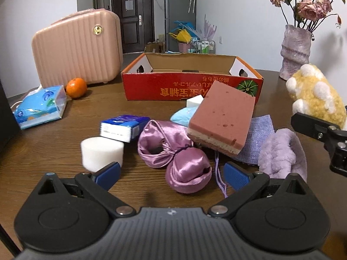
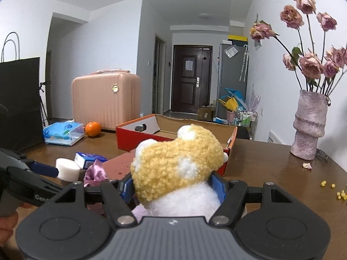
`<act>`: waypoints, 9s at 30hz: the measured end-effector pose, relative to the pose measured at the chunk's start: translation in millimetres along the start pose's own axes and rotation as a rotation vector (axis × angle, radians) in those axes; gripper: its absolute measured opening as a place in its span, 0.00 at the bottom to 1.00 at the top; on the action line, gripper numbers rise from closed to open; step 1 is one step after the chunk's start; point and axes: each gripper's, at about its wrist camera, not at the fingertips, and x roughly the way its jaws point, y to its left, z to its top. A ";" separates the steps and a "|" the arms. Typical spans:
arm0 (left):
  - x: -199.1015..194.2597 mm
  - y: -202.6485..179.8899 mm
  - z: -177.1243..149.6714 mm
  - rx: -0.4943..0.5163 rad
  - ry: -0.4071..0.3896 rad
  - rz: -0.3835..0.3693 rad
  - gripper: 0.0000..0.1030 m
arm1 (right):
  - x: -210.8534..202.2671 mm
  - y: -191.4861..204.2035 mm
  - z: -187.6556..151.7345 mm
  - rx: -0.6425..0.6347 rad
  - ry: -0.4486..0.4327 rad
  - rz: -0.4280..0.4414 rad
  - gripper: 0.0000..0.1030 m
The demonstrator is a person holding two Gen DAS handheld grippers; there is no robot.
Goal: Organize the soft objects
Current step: 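Lift the sheep toy with the right gripper while the left gripper approaches the pink scrunchie, then close the left gripper on the pink satin scrunchie, then carry the sheep toy and scrunchie with both grippers over the red box, then open both grippers to drop the sheep toy and scrunchie into the box, then move both tools back from the box toward the remaining objects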
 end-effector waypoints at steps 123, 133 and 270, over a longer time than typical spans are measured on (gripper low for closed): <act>5.8 10.5 108.9 -0.143 -0.376 -0.003 0.35 | 83.4 -15.1 71.1 0.036 -0.109 -0.091 0.67; 40.7 5.9 131.1 -0.133 -0.350 0.019 0.35 | 119.7 -27.4 85.1 0.045 -0.080 -0.111 0.67; -43.0 69.9 5.3 -0.062 -0.311 0.045 1.00 | -1.8 18.9 -8.0 0.037 -0.040 -0.062 1.00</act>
